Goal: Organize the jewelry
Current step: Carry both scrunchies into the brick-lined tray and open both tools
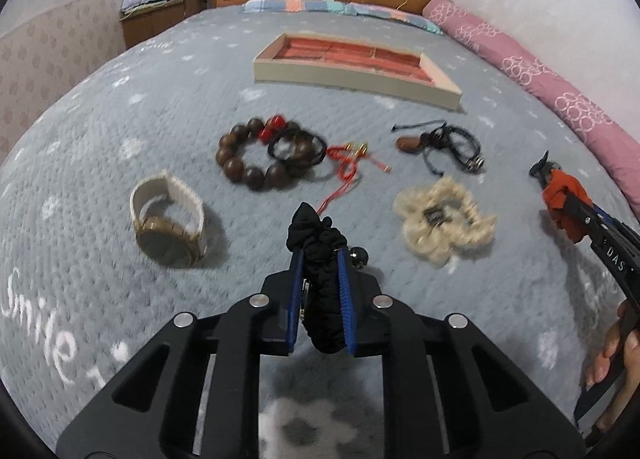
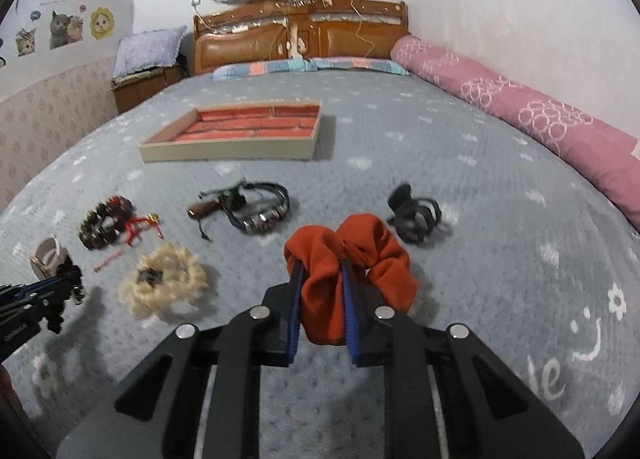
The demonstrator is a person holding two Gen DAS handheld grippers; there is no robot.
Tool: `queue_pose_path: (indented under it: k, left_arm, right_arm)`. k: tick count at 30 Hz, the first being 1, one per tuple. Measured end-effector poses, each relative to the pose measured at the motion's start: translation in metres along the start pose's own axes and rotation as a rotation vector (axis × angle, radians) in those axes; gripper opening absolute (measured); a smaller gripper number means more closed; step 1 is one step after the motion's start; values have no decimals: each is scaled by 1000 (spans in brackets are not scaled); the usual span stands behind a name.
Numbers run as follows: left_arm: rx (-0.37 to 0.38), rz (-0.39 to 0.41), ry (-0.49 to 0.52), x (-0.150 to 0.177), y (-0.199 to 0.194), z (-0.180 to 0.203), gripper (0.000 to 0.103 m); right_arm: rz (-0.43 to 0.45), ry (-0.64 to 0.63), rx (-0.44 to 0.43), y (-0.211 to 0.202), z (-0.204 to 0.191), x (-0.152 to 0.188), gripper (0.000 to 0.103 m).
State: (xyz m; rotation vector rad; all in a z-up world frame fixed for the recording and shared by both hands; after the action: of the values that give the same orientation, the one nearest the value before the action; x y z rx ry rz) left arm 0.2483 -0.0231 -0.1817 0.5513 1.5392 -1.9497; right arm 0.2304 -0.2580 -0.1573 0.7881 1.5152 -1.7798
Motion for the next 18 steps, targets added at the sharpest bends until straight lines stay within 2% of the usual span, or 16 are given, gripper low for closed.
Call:
queue_pose_path:
  k: [7,12,18]
  left_arm:
    - [42,82,12,-43,-9,22,15]
    - [65,187,32,-100,-9,46,15]
    - [89,244,18,-177,18,68,15]
  right_arm:
    - [62,-4,-20,1,-9,-40,18]
    - [94,6,-39,17,-14,-80,18]
    - [145,20,-31,51,-20,-144,18]
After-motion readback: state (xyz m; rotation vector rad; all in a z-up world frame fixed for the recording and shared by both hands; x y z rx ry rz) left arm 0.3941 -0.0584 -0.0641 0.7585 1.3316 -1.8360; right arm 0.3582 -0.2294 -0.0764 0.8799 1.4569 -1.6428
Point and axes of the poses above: each gripper's, at about its wrist camera, not at the fingertips, and y roughly the way its jaws point, z to its right, x to its underside, the point moved 8 cm from there along y, roughly the way its jaws point, and after that the axes turned 13 degrees about -y, right-handed, at the moved point
